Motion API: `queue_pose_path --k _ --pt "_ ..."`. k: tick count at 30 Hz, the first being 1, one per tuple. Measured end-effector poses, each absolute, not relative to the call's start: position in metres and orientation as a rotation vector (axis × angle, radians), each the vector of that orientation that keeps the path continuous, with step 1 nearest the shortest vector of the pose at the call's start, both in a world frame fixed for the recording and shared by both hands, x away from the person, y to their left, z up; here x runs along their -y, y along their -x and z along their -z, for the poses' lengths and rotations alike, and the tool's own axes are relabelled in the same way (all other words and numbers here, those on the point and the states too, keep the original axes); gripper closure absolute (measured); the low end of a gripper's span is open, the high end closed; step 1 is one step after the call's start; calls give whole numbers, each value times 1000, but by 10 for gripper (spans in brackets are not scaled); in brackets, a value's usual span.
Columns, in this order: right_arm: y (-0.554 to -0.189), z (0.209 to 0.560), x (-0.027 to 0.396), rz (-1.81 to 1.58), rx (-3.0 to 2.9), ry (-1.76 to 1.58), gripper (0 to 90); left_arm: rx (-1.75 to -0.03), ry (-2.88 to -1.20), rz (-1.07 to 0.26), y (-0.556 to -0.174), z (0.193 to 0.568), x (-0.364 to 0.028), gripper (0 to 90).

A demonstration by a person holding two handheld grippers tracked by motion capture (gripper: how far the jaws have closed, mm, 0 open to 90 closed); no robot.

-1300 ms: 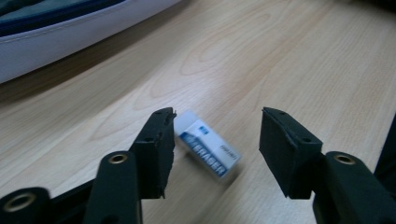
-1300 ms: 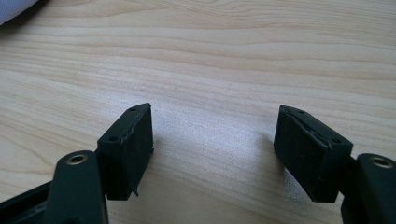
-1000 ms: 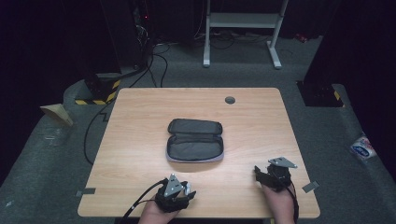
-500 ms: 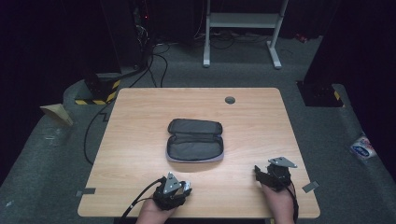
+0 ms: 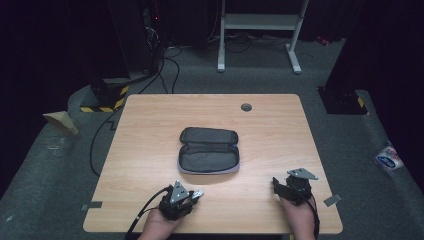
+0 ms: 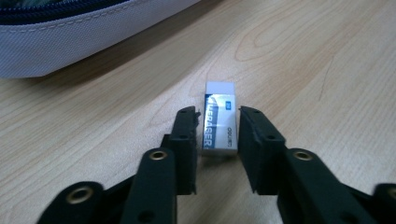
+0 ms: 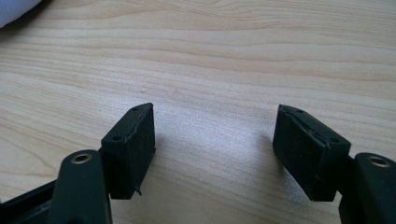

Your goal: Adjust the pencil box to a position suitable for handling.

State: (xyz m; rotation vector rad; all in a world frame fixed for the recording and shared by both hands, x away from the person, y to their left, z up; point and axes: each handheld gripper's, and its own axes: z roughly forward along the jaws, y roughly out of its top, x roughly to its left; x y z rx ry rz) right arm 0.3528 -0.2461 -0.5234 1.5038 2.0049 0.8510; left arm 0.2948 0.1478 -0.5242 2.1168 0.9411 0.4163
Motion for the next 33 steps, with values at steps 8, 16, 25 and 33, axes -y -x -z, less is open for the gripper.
queue_pose_path --k 8,16,25,33 --pt "-353 523 246 -842 -1986 -1519 299 -933 -2116 -433 -297 525 -147 614" --pt "-354 523 246 -846 -1991 -1516 301 -939 -2104 -451 -297 526 -147 698" --pt "-354 523 246 -851 -2001 -1508 302 -928 -2093 -436 -297 526 -150 730" --pt "-353 523 246 -851 -2001 -1508 302 -927 -2054 -431 -296 523 -152 731"
